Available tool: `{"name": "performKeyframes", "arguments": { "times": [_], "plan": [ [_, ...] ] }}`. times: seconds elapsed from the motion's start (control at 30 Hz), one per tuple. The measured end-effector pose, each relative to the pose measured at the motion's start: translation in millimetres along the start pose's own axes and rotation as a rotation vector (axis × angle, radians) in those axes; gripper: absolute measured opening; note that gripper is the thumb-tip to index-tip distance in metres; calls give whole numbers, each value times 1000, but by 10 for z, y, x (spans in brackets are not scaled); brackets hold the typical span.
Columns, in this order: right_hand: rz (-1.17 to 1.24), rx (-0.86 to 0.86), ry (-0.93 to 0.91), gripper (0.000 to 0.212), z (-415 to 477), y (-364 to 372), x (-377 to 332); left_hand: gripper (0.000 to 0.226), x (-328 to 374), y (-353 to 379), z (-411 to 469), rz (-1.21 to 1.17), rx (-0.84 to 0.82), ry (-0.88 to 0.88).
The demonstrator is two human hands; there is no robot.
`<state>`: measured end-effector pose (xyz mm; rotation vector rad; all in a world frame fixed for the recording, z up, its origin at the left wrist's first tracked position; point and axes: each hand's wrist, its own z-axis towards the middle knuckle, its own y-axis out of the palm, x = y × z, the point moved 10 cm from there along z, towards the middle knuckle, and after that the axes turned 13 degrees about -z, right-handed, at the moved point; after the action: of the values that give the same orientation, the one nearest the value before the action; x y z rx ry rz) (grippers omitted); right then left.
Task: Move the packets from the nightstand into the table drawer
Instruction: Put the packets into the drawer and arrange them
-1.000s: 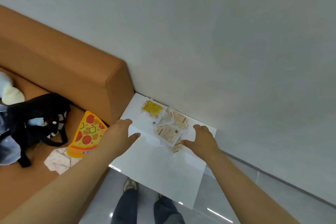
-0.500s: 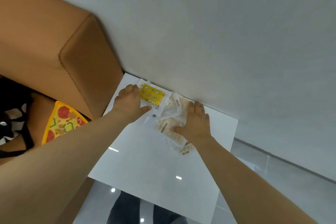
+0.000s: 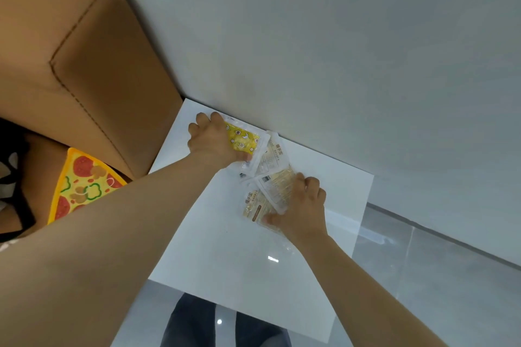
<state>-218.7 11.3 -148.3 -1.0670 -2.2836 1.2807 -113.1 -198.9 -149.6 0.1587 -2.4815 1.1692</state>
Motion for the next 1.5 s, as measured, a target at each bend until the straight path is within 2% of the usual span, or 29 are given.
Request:
{"name": "performKeyframes", "arguments": {
  "times": [0.07,0.2,0.23,0.43,0.63,0.8,1.07,1.27,1.5],
  "plan": [
    [78,5,45,114,-45,9,23,104,-13,24,7,-27,-6,-20],
    [141,4,134,80,-42,-13,82,101,-33,61,20,-49,-3,-30],
    [131,-4,152,77,-39,-10,97,99,-31,66,29,-32,-7,-27],
    [181,-58,225,85,-50,38,120,86,-6,84,18,-60,12,7],
    [327,-131,208,62,-68,163,117,76,-52,104,-30,-161,12,-1],
    [428,-222,256,43,-100,273,191,67,-84,186,0,-192,-64,-27],
    [515,-163,296,35,-223,258,255,54,-35,245,-62,-158,-74,6],
    [548,-150,328,33,-378,173,445,64,-135,262,-260,-241,-126,-49],
    [497,-40,312,22,-758,-378,579,53,-194,-145,-811,-438,-174,-128]
  ]
}}
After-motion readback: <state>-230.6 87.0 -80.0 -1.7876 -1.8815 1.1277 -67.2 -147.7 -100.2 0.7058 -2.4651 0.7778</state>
